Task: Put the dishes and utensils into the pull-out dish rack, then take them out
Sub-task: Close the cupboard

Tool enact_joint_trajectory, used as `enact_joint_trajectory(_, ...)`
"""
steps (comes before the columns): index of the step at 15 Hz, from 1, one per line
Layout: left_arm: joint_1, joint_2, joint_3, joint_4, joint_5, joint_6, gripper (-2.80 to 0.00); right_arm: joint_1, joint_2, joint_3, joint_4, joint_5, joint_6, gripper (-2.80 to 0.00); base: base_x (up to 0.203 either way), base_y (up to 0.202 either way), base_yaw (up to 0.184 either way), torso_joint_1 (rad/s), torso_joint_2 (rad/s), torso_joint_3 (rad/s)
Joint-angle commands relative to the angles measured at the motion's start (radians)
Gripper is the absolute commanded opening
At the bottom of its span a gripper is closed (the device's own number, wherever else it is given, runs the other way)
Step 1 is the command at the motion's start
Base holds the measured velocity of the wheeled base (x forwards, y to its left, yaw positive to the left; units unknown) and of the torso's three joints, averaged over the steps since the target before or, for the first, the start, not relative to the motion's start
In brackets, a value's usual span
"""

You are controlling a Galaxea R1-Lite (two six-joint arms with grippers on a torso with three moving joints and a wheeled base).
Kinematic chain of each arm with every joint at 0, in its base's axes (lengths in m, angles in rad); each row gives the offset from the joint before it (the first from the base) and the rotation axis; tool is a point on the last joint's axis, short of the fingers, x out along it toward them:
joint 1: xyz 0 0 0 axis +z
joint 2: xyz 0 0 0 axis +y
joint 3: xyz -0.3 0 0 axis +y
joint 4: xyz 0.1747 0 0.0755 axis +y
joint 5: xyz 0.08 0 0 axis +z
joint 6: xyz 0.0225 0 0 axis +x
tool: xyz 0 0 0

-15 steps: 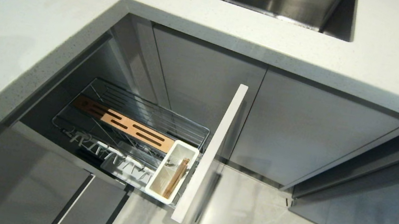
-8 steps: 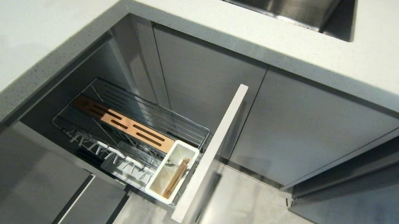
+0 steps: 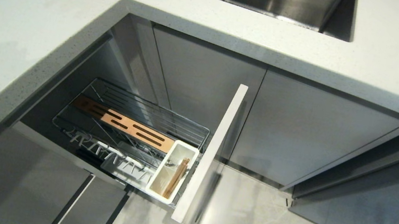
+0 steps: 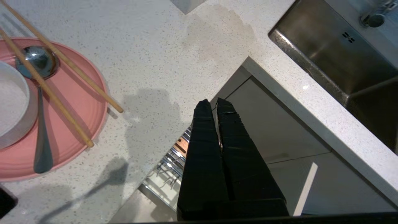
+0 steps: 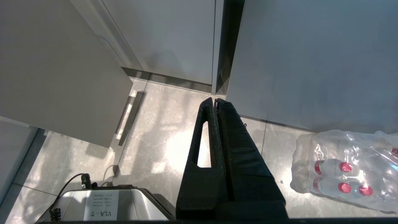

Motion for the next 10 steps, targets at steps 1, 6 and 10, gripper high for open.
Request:
enact_joint_trajectory(1, -0.016, -0.016, -0.001, 0.002, -0.003, 0.0, -2.8, 0.0, 0.001, 0.002, 0.0, 0.0, 0.001, -2.8, 0.0, 0.0, 0.0, 0.0, 0.0, 0.0)
enact_joint_trajectory(6, -0.057, -0.004, -0.024, 0.011, -0.365, -0.001, -2.8, 0.0, 0.001, 0.002, 0.0, 0.0, 0.001, -2.8, 0.0, 0.0, 0.0, 0.0, 0.0, 0.0)
enact_joint_trajectory(10, -0.065, 0.103, -0.099, 0.105, -0.804, -0.008, -2.8, 0.0, 0.001, 0.002, 0.0, 0.0, 0.001, -2.8, 0.0, 0.0, 0.0, 0.0, 0.0, 0.0)
